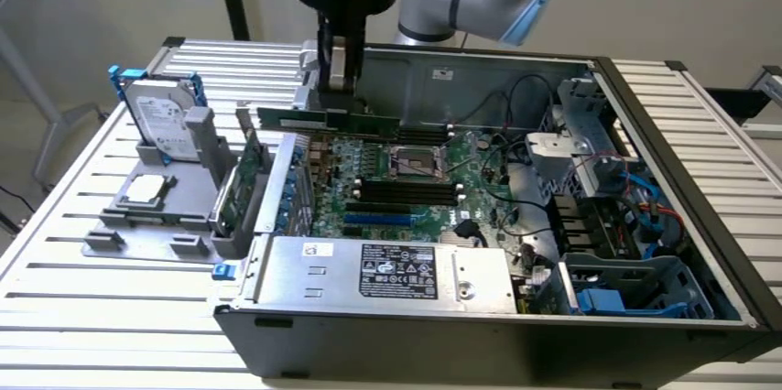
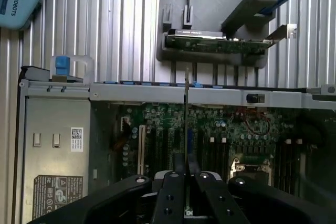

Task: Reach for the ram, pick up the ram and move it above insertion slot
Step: 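Pick up the ram and move it above insertion slot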

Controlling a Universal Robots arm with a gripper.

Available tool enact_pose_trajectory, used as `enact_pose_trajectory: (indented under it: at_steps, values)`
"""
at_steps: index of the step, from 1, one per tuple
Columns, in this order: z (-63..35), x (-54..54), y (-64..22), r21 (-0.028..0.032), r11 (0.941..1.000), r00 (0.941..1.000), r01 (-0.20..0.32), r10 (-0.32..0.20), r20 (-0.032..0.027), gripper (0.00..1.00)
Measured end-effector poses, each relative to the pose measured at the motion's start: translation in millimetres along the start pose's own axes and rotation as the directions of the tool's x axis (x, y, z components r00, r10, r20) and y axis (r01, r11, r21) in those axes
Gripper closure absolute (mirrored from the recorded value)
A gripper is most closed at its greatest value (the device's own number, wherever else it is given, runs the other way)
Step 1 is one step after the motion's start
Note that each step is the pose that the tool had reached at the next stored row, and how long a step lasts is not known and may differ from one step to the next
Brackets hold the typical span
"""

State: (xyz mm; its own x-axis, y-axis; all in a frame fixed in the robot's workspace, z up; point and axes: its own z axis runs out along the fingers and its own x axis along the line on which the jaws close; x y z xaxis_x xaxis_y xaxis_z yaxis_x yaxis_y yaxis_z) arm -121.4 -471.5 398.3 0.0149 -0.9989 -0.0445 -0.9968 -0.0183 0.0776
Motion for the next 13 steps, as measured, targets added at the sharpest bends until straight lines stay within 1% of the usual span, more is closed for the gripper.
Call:
enact_pose_trajectory:
  at_steps: [3, 7, 13]
  values:
    - [1.4, -1.2, -9.1, 0.0037, 1.0, 1.0, 0.0, 0.0, 0.0, 0.87]
    - [3.3, -3.8, -20.9, 0.0101, 0.9999, 1.0, 0.0, 0.0, -0.0002, 0.87]
    - [5.5, -7.8, -39.4, 0.023, 0.9997, 1.0, 0.001, -0.001, -0.0002, 0.87]
